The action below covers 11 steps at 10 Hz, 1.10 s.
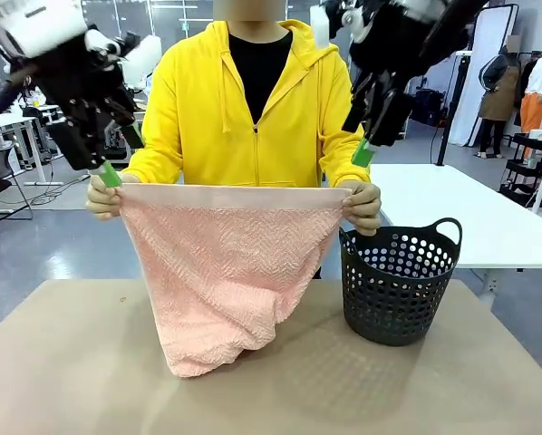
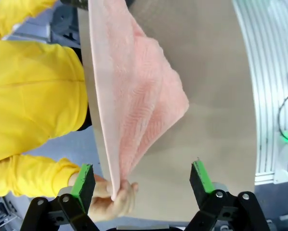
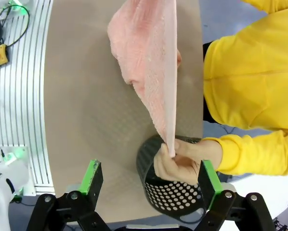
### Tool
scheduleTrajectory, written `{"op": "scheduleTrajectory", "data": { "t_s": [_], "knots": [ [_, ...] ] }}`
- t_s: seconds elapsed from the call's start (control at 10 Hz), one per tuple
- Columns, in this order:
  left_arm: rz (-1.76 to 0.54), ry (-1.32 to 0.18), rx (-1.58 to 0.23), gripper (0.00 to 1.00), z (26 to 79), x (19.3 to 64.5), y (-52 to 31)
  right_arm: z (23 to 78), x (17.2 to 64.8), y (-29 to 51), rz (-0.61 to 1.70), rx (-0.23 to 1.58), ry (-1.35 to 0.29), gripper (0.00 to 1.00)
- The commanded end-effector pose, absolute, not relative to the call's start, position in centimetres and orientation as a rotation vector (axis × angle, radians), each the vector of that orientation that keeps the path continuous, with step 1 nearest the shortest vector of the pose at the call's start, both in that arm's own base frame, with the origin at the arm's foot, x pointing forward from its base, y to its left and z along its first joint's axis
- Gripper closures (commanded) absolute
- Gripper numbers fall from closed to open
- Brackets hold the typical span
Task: Fold the towel.
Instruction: Grab the top end of the 100 cm Hotel Towel extended by the human.
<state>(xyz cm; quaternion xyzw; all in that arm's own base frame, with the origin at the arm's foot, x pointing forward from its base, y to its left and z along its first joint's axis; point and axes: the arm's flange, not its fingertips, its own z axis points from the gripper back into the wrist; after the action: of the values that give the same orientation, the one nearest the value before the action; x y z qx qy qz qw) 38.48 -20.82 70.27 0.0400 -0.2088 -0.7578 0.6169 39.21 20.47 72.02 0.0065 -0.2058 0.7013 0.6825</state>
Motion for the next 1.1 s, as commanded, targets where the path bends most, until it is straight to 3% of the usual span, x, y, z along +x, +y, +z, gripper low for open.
{"op": "scheduleTrajectory", "data": {
  "t_s": [0.0,0.5,1.0],
  "knots": [
    [-1.770,-0.474,0.114,0.00,69.2,41.1,-21.3,70.7,41.3,21.3,1.558,0.011,-0.457,0.00],
    [-1.727,-0.450,0.052,0.00,65.8,45.7,-21.6,65.9,45.4,23.5,1.562,0.062,-0.386,0.00],
    [-1.714,-0.398,-0.004,0.00,63.0,47.1,-22.0,62.2,47.2,25.1,1.559,0.072,-0.325,0.00]
  ]
}}
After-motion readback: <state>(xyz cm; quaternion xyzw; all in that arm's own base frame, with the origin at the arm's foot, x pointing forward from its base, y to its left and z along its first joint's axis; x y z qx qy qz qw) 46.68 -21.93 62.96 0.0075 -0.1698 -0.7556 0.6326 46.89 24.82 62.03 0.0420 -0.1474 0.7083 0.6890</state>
